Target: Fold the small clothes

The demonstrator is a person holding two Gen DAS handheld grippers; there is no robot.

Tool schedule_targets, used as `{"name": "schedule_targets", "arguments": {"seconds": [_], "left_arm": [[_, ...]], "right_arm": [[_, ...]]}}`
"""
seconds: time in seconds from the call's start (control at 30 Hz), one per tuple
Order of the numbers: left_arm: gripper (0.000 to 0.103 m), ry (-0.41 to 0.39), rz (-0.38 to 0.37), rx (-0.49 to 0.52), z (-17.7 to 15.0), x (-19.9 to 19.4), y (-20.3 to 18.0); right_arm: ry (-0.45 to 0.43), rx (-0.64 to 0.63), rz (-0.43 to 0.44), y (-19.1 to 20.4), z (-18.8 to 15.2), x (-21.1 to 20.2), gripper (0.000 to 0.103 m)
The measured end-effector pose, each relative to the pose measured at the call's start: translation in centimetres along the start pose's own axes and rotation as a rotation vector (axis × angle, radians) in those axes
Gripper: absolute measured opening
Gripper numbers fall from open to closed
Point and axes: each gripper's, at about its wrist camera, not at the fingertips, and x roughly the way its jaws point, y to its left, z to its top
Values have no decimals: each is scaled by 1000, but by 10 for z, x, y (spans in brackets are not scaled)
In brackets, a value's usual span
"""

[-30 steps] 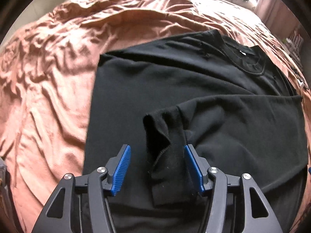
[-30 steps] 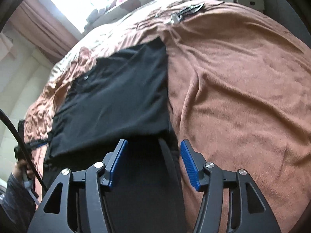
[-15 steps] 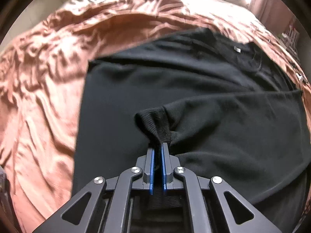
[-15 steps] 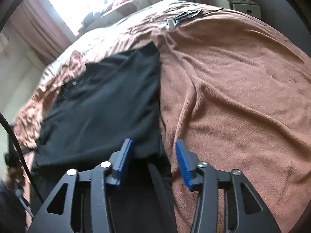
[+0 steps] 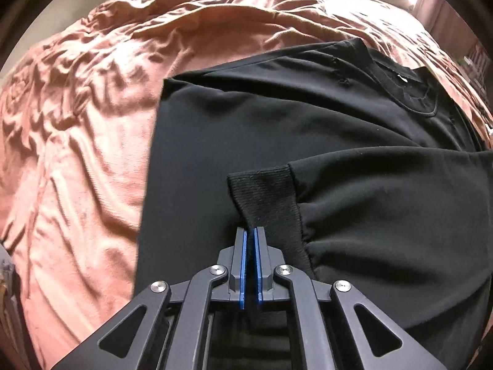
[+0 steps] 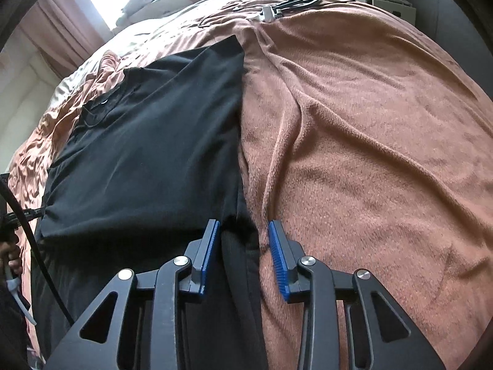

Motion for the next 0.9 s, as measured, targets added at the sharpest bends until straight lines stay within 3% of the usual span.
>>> {"name": "schedule_targets", "arguments": {"seconds": [0.17,0.2,0.23,0.27,0.33,0.43,0.5,0.63,0.7,0.9], "left_arm": [[12,-34,-11,-6,-4,-32,12],[22,-42,-15,-3,-6,-40,15],[37,-49,-13,0,-8,-45,16],[45,-64,-9,5,-11,-55,19],[67,-97,-5,11,-17,-72,24],[86,-141,-1,14,-30,-102,33],[94,-161,-16,20,-36,-116,36],[100,-211,-32,24,-53,-150,47],[100,-232,-46,16,-65,-166,54],[102,-251,-91,-17,-109,-199,69]], "right_arm": [[10,61,57,-6,0,-15,33],[1,64,64,-6,0,-21,44],[-19,61,62,-3,1,-31,63],[-35,57,58,-1,1,-39,71],[-80,40,63,6,-1,-61,78],[-103,11,75,15,-8,-83,88],[-99,-17,58,20,-19,-96,94],[-88,-56,-9,31,-34,-113,98],[-108,-60,0,39,-41,-129,103],[-185,-73,-20,56,-62,-179,103]]}}
